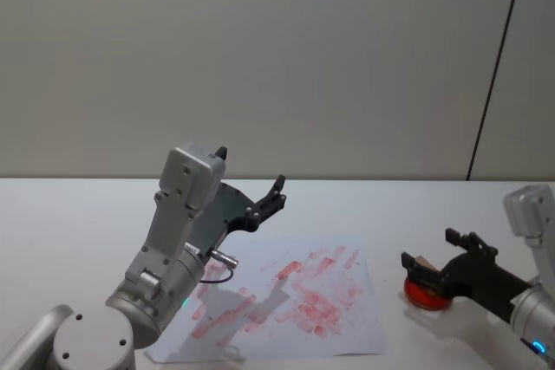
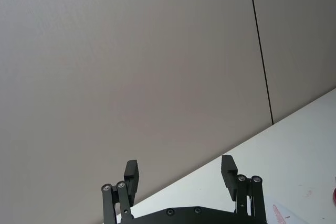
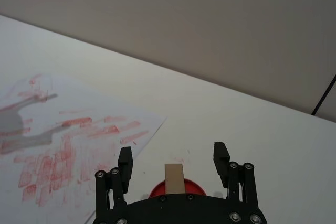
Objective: Use the one hand to pick up the stamp and affix it onto the A4 paper.
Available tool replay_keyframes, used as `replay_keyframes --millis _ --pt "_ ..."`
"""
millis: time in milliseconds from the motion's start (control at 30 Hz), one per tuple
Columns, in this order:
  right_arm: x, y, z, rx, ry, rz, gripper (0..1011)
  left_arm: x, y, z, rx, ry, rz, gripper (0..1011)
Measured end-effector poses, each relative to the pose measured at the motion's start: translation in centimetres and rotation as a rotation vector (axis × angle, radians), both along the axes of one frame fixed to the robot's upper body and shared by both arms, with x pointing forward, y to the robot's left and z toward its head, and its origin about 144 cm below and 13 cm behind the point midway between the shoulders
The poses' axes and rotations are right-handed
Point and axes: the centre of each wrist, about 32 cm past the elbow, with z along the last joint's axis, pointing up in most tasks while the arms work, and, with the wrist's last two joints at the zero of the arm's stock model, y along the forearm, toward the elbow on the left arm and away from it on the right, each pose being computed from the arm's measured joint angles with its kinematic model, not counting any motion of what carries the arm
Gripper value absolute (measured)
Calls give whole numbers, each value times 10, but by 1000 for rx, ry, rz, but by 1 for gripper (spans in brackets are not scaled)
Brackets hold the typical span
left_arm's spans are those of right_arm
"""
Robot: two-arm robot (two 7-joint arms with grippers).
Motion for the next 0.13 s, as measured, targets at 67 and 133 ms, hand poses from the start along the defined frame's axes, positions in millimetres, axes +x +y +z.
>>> replay_keyframes --millis 67,133 --pt "-1 1 3 10 -11 -2 960 0 0 0 0 0 0 1003" --pt "-1 3 6 22 -25 -5 1001 0 0 0 0 0 0 1002"
